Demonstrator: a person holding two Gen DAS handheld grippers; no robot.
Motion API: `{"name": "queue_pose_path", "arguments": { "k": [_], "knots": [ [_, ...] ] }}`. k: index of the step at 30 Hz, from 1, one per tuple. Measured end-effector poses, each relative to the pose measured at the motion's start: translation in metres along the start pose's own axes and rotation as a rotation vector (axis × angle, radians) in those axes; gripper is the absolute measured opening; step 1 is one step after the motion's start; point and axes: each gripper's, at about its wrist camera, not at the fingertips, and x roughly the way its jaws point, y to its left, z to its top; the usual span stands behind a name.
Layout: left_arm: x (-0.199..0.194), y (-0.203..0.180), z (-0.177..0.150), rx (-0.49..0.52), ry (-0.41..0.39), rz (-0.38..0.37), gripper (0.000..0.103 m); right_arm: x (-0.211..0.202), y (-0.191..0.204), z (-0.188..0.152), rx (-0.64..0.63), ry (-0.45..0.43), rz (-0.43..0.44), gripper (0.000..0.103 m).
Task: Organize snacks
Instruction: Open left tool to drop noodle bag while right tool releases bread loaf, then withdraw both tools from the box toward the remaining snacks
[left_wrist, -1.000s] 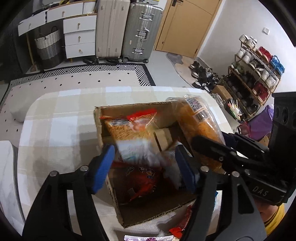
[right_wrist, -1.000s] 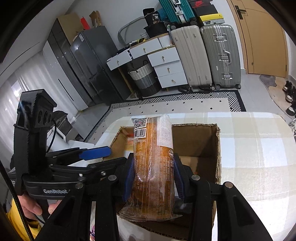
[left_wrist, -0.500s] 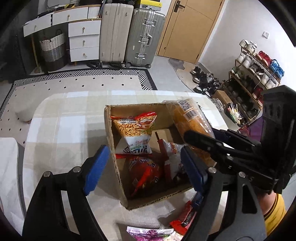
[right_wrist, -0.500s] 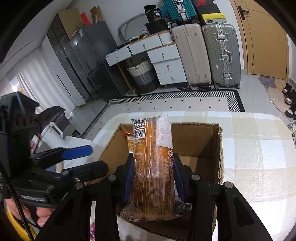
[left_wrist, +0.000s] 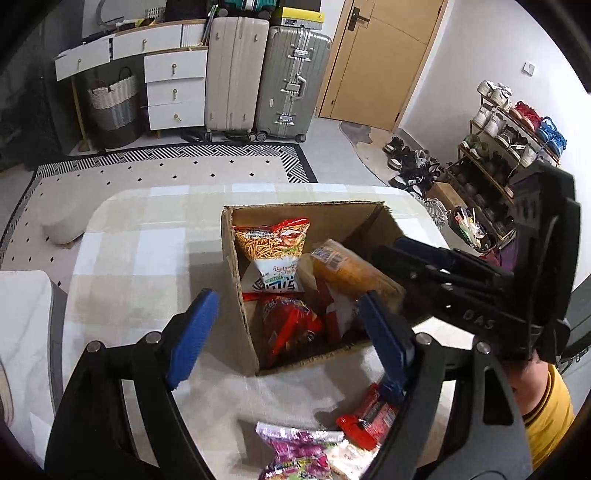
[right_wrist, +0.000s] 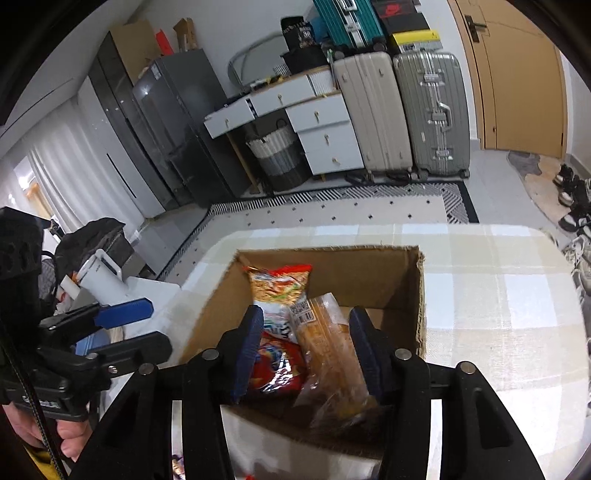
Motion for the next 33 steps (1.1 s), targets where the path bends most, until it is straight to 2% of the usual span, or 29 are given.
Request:
{"name": "queue_pose_path", "arguments": {
  "k": [8,13,17,19,23,26,29,30,31,32,33],
  "knots": [
    [-0.062,-0.028,-0.020,0.029,-0.056,0.006,0.079,-0.075,0.036,-0.010,-0.046,-0.089,0.011,0.054],
    [-0.121,-0.047,-0.043,0.030,-0.157,0.022,0.081,-0.135,0.061,-0.022,-0.083,-0.181,0.020,0.071],
    [-0.160,-0.061,-0.065,0.036,-0.201,0.040,0.081,-0.177,0.082,-0.039,-0.116,-0.238,0.030,0.073],
    [-0.180,-0.066,-0.078,0.037,-0.216,0.034,0.082,-0.194,0.093,-0.049,-0.127,-0.254,0.038,0.074],
    [-0.219,-0.074,-0.109,0.030,-0.244,0.032,0.084,-0.231,0.114,-0.074,-0.138,-0.306,0.059,0.089],
    [-0.248,-0.077,-0.137,0.024,-0.278,0.068,0.085,-0.253,0.127,-0.095,-0.154,-0.344,0.062,0.089],
    [-0.282,-0.076,-0.168,-0.010,-0.370,0.129,0.085,-0.277,0.139,-0.121,-0.174,-0.391,0.063,0.089],
    [-0.293,-0.075,-0.179,-0.021,-0.397,0.139,0.088,-0.285,0.141,-0.132,-0.174,-0.416,0.060,0.090],
    [-0.299,-0.074,-0.185,-0.023,-0.407,0.137,0.090,-0.292,0.144,-0.141,-0.170,-0.441,0.058,0.096],
    [-0.307,-0.074,-0.194,-0.025,-0.414,0.131,0.096,-0.300,0.145,-0.152,-0.167,-0.470,0.058,0.101],
    [-0.315,-0.075,-0.205,-0.029,-0.424,0.124,0.102,-0.306,0.145,-0.158,-0.168,-0.488,0.057,0.101]
  ]
}}
